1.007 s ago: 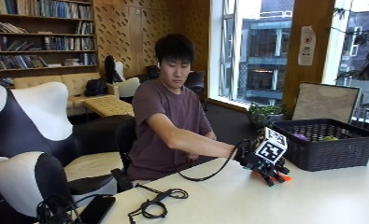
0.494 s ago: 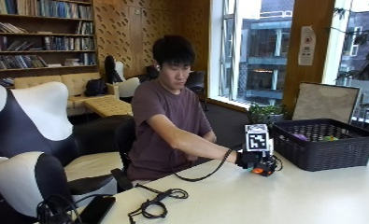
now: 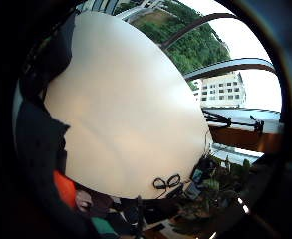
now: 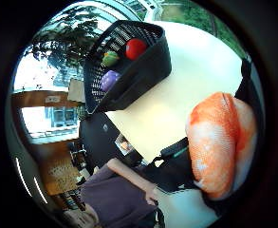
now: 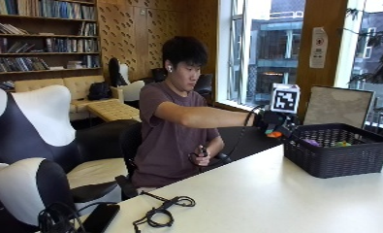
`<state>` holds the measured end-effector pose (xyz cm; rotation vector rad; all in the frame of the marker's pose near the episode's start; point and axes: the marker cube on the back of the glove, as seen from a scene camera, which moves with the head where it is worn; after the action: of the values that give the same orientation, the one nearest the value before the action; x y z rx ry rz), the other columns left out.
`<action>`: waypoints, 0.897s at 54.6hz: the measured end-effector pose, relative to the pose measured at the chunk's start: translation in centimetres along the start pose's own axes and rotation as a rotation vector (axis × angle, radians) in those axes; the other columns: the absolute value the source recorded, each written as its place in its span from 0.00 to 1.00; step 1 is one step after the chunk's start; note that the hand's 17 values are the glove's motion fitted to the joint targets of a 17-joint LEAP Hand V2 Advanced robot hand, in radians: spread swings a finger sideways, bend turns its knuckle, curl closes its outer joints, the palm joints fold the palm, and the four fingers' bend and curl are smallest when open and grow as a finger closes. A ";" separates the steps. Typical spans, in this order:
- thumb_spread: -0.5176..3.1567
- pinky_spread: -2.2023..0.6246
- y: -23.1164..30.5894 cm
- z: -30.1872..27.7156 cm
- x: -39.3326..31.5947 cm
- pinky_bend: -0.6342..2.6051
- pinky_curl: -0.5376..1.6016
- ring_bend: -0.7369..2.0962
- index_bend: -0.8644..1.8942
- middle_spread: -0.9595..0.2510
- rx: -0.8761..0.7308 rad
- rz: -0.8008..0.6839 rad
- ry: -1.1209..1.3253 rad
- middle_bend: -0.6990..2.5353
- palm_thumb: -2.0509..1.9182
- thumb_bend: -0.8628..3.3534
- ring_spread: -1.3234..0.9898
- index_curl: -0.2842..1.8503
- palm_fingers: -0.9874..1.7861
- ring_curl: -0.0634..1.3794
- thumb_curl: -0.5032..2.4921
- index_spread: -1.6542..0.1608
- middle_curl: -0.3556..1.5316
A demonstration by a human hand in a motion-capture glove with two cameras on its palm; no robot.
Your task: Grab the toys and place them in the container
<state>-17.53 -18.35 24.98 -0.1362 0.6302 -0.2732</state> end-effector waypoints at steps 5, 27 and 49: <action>0.37 0.62 0.1 -6.0 -0.3 0.59 0.55 0.74 0.57 0.44 0.043 -0.098 -0.187 0.52 0.64 0.22 0.42 0.34 0.73 0.54 0.42 0.72 0.55; 0.35 0.62 -6.4 -18.9 -6.9 0.61 0.59 0.79 0.59 0.43 0.113 0.115 -0.292 0.54 0.64 0.20 0.43 0.44 0.68 0.53 0.46 0.72 0.65; 0.34 0.62 -13.3 -22.3 -21.3 0.63 0.61 0.82 0.57 0.41 0.207 -0.309 -0.413 0.53 0.64 0.20 0.44 0.52 0.65 0.52 0.49 0.71 0.71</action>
<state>-50.14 -25.76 21.85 -0.0865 0.1656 -0.5889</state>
